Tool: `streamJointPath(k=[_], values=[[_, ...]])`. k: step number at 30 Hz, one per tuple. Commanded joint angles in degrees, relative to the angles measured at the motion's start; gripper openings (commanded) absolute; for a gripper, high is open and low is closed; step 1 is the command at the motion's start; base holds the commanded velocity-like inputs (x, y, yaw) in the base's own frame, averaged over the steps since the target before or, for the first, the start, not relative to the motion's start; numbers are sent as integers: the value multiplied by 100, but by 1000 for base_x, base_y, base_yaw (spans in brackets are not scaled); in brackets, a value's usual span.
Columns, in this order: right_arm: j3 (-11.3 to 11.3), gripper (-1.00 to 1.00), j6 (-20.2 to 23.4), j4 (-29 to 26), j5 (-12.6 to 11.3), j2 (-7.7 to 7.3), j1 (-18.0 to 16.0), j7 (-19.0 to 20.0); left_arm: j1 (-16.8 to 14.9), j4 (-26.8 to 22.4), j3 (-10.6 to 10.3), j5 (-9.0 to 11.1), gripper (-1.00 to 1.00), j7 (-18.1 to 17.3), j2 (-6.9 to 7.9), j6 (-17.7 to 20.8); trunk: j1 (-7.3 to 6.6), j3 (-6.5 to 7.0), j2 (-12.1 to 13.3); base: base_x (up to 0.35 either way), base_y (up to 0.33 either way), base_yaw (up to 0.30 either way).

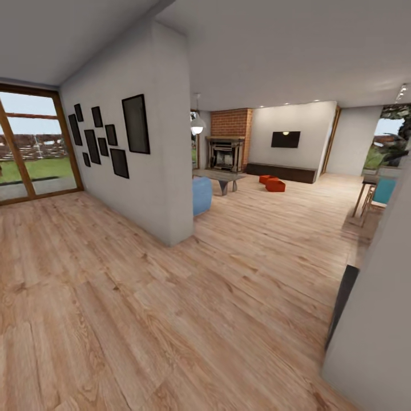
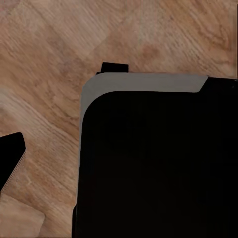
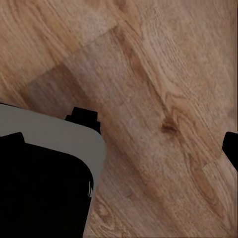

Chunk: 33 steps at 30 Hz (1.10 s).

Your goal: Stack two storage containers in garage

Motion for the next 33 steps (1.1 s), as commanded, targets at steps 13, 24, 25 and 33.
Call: streamJointPath(k=[13, 24, 25, 33], values=[[48, 100, -32, 17, -44, 2, -5, 2, -1, -2, 3, 50, 100, -4, 0, -6, 3, -5, -2, 323, 0, 0], [48, 100, -31, 17, -44, -4, -8, 2, -1, -1, 4, 50, 100, -3, -2, -6, 3, -5, -2, 323, 0, 0], [48, 100, -33, 17, -44, -4, -6, 2, -1, -2, 4, 50, 100, -3, -1, -6, 3, -5, -2, 323, 0, 0], [48, 100, -46, 17, -48, -8, -8, -2, -1, -2, 3, 50, 100, -3, -3, -6, 3, -5, -2, 323, 0, 0]])
